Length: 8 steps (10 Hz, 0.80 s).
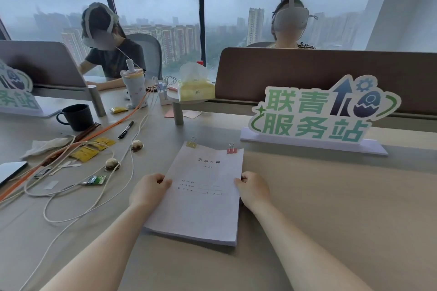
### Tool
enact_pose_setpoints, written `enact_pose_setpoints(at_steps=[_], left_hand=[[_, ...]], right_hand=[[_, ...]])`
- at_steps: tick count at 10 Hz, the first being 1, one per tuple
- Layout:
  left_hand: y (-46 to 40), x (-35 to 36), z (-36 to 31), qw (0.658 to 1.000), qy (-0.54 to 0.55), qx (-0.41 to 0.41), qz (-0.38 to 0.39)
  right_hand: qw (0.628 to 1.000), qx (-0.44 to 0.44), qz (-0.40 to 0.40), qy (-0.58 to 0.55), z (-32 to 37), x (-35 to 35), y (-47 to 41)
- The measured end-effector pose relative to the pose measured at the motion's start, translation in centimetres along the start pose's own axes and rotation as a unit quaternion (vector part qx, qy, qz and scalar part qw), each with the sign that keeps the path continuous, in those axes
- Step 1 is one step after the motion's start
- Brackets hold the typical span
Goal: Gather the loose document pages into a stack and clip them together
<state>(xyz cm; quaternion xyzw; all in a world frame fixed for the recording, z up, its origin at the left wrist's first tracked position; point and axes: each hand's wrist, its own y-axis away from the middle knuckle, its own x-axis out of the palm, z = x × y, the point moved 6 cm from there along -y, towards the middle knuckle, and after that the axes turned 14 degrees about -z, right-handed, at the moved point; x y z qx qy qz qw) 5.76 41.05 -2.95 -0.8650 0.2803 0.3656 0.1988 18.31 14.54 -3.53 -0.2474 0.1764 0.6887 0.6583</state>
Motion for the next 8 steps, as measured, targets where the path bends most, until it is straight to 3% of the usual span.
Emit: enact_pose_setpoints(at_steps=[3,5,6,8], left_hand=[[0.1,0.0,0.1,0.998,-0.038,0.016,-0.052],[0.1,-0.7,0.7,0.997,0.025,-0.023,-0.063],[0.7,-1.9,0.7,0.995,0.046,-0.017,-0.089],[6.3,-4.3,-1.6,0.971,0.122,0.052,-0.197]], right_hand=[[0.995,-0.028,-0.047,0.085,0.5,-0.6,0.8],[0.994,0.013,-0.106,-0.015,-0.8,-2.4,1.8],[0.992,0.02,-0.096,-0.08,-1.8,-3.6,3.0],[0.984,0.045,-0.063,-0.158,-3.8,-6.8,6.4]])
